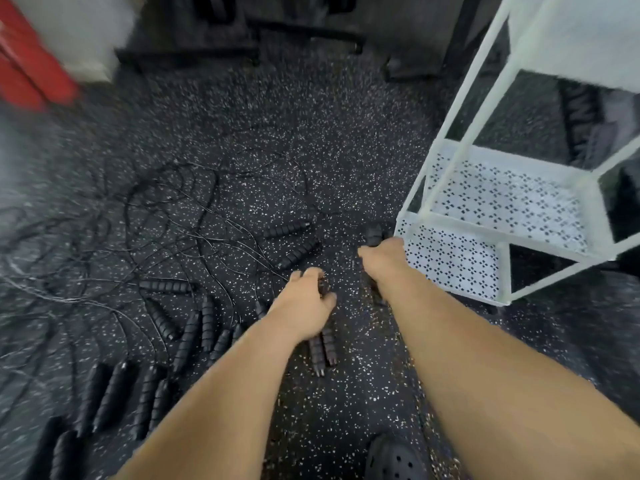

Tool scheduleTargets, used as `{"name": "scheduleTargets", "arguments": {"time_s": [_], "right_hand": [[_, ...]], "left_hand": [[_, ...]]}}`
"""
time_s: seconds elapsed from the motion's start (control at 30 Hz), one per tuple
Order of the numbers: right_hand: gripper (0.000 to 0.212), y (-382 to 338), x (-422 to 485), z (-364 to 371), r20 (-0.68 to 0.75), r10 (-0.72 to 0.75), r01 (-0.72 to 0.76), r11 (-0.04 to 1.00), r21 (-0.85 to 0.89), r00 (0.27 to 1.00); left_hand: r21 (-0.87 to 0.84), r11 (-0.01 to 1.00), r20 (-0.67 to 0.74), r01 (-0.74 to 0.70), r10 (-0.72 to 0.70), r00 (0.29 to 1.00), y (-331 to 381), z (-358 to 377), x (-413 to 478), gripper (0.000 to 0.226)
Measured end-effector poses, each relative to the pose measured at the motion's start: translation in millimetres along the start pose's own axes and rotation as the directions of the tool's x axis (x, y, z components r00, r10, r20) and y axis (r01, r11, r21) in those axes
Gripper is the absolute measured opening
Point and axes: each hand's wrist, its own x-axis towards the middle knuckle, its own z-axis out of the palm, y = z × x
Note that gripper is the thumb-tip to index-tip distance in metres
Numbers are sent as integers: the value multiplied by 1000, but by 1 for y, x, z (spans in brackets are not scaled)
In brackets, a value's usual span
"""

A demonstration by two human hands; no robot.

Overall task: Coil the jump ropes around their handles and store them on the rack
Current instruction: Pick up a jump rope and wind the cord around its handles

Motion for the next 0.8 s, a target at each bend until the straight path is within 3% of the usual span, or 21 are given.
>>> {"name": "scheduleTargets", "arguments": {"time_s": [0.13, 0.27, 0.4, 0.47, 0.53, 0.6, 0.7, 0.8], "right_hand": [[58, -77, -59, -49, 12, -195, 190, 967, 171, 981], [60, -132, -146, -86, -6, -423, 407, 867, 286, 906], [65, -124, -241, -88, 69, -583, 539, 784, 308, 809], [73, -107, -281, -79, 111, -628, 588, 766, 260, 770], [85, -88, -315, -69, 127, -674, 647, 736, 198, 728], [74, -71, -334, -60, 155, -712, 692, 702, 167, 685], [42, -53, -360, -63, 214, -753, 720, 657, 222, 622], [48, -41, -371, -70, 293, -760, 695, 649, 308, 580]], "left_hand": [[-54, 998, -128, -40, 32, 991, 17, -55, -39, 56], [-249, 962, -263, -114, 46, 964, 31, -102, -94, 54], [-579, 779, -368, -240, 13, 930, 47, -139, -157, 78], [-678, 684, -363, -269, 7, 932, 52, -152, -188, 69], [-686, 664, -388, -298, 12, 922, 52, -156, -218, 48], [-649, 687, -439, -328, 14, 898, 43, -154, -241, 25], [-663, 674, -419, -326, 27, 908, 21, -149, -267, 18], [-672, 660, -408, -337, 51, 912, 3, -148, -284, 20]]}}
